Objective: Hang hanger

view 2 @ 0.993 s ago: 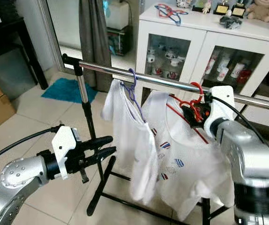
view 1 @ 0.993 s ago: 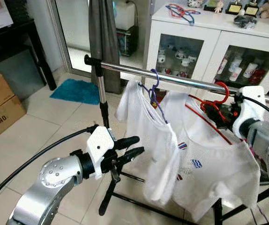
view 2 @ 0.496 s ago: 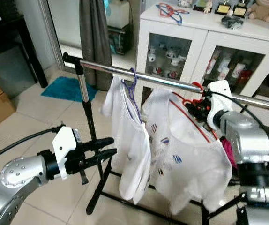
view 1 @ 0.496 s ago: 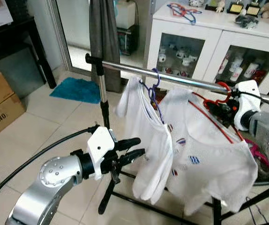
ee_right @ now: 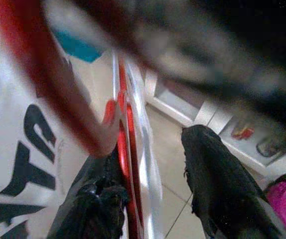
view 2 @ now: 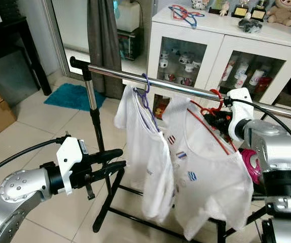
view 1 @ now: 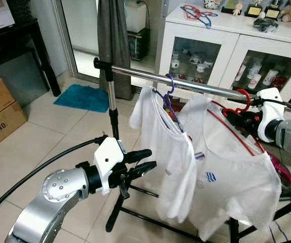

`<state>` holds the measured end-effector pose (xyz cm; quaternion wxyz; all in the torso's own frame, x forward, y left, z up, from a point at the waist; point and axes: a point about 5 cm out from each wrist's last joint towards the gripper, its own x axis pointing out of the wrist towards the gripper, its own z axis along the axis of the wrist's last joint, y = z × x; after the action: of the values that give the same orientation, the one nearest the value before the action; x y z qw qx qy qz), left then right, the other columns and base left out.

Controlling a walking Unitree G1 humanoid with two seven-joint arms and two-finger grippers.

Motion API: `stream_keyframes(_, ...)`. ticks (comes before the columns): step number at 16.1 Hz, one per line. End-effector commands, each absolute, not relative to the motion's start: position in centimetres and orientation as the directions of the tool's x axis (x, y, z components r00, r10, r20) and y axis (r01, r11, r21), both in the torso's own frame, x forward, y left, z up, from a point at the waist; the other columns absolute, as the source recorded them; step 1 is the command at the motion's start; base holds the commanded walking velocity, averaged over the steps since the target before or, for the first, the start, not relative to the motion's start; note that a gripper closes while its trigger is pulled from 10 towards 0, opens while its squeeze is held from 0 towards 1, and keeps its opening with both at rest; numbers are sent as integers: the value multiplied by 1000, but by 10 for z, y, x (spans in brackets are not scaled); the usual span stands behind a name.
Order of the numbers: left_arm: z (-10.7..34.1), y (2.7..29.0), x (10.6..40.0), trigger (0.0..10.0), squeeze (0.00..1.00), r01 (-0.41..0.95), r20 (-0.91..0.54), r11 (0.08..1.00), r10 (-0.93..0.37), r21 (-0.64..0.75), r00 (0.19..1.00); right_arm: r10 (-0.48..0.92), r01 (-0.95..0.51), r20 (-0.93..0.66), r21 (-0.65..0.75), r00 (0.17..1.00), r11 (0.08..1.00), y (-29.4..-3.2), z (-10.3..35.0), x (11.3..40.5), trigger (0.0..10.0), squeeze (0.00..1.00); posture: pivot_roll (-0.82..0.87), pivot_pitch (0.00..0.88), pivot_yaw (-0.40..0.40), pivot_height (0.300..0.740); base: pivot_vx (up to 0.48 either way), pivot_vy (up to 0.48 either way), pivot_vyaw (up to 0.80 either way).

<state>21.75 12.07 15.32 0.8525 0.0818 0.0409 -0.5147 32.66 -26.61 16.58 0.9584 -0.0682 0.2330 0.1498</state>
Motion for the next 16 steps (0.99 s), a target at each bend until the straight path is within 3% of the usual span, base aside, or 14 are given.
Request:
stream_keyframes(1, 153, 120, 217, 10000, 0, 891, -159, 445, -876, 96, 455, 256, -316, -475, -50, 842, 947, -271, 169, 322, 0, 0, 34, 0, -33, 740, 0, 0, 0)
stream_keyframes(16, 151, 119, 216, 10000, 0, 885, -161, 455, -870, 104, 466, 317, -346, -467, 24, 826, 938, -252, 166, 295, 0, 0, 20, 0, -38, 740, 0, 0, 0)
